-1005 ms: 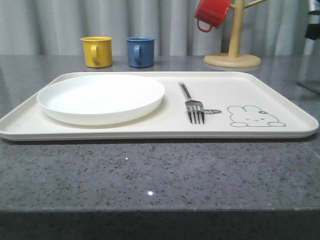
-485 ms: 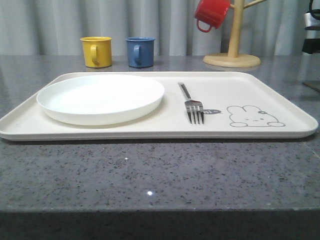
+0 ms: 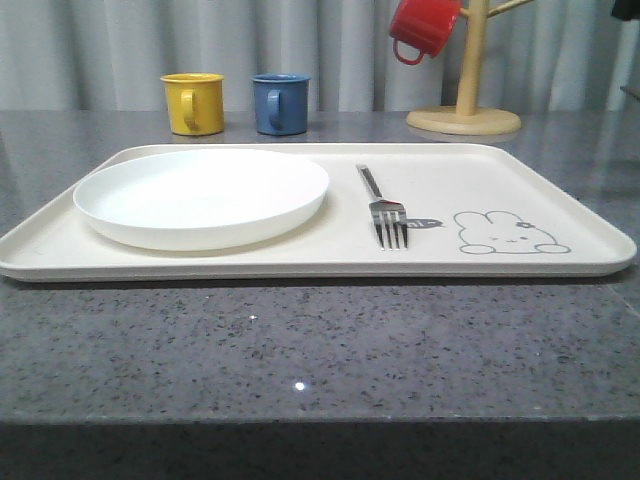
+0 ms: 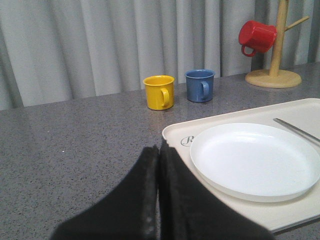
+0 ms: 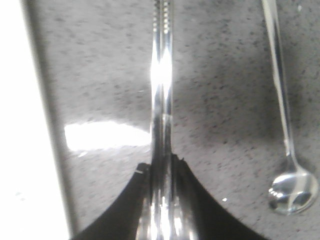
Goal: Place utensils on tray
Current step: 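Grasp the silver chopsticks with the right gripper, then lower the chopsticks onto the tray beside the fork and release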
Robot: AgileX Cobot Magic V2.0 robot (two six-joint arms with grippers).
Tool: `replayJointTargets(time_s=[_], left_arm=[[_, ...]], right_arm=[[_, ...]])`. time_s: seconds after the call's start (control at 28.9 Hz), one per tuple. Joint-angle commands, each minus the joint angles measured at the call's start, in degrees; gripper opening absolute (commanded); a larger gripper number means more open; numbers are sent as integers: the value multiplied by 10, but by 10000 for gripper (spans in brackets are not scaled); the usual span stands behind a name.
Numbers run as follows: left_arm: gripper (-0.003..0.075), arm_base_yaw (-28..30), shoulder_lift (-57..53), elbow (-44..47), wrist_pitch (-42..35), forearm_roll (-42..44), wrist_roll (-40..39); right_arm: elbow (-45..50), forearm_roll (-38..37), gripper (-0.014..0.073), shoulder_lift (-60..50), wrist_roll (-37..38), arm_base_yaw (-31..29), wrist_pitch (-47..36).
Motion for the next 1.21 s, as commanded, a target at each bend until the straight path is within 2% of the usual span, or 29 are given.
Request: replayJointTargets(time_s=[0.0, 0.31, 0.49, 0.87, 1.18], left_arm=[[-18, 1, 7, -17, -45, -7, -6], [-18, 1, 7, -17, -45, -7, -6], [-18, 1, 7, -17, -45, -7, -6], [-18, 1, 7, -17, -45, -7, -6], [-18, 1, 7, -17, -45, -7, -6]], right_arm=[[-16, 3, 6, -41, 18, 33, 36], [-16, 4, 6, -22, 91, 174, 3], [-16, 6, 6, 7, 134, 224, -47], [-16, 21, 6, 51, 159, 233, -90], [-16, 21, 6, 68, 167, 233, -94]])
